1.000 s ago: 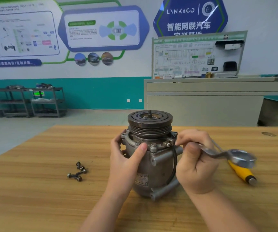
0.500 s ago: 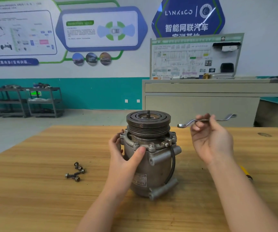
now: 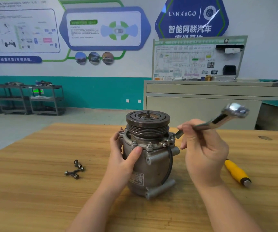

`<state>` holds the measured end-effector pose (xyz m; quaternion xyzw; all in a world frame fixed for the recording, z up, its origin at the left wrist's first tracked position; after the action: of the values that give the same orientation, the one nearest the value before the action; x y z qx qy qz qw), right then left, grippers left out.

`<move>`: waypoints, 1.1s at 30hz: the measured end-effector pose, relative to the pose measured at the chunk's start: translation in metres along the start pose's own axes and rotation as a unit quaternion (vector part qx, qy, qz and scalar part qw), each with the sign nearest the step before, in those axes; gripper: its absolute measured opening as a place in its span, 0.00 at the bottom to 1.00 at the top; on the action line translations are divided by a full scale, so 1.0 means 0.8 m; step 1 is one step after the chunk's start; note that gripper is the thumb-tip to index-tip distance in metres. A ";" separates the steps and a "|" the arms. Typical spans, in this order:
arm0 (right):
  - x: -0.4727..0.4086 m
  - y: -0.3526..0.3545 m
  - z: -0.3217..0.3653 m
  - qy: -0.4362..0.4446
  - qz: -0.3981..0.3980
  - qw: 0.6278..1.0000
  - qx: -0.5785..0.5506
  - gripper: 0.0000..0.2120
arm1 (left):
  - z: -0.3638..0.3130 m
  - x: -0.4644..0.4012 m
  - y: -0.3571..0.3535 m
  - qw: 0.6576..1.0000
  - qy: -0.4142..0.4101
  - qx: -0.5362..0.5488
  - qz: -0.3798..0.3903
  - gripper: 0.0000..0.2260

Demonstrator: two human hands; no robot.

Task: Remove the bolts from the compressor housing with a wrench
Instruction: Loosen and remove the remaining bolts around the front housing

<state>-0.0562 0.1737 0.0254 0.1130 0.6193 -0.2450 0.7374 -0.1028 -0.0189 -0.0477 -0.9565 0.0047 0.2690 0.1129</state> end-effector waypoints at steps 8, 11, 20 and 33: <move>0.020 -0.022 0.027 0.115 0.086 0.990 0.012 0.05 | 0.005 -0.004 0.009 1.000 0.021 0.005 0.000 0.27; 0.024 -0.028 0.032 0.148 0.102 0.983 0.034 0.01 | 0.008 -0.005 0.008 0.999 0.026 0.023 0.006 0.22; 0.012 -0.029 -0.079 -0.539 -0.063 0.789 -0.288 0.10 | 0.006 -0.002 0.003 0.999 0.026 0.036 -0.018 0.35; -0.007 -0.001 -0.042 -0.337 -0.082 0.919 -0.186 0.11 | 0.006 -0.002 0.003 0.999 0.024 0.020 -0.042 0.31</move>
<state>-0.0861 0.1900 0.0242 -0.1667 0.3755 -0.2083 0.8876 -0.1063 -0.0202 -0.0513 -0.9596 -0.0271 0.2405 0.1434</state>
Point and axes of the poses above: each hand's wrist, its own x-axis away from the middle knuckle, its own y-axis out of the back of the hand, z = x × y, the point moved 5 cm from there along -x, towards the middle knuckle, and after that the axes turned 13 degrees about x, right-handed, at the moved point
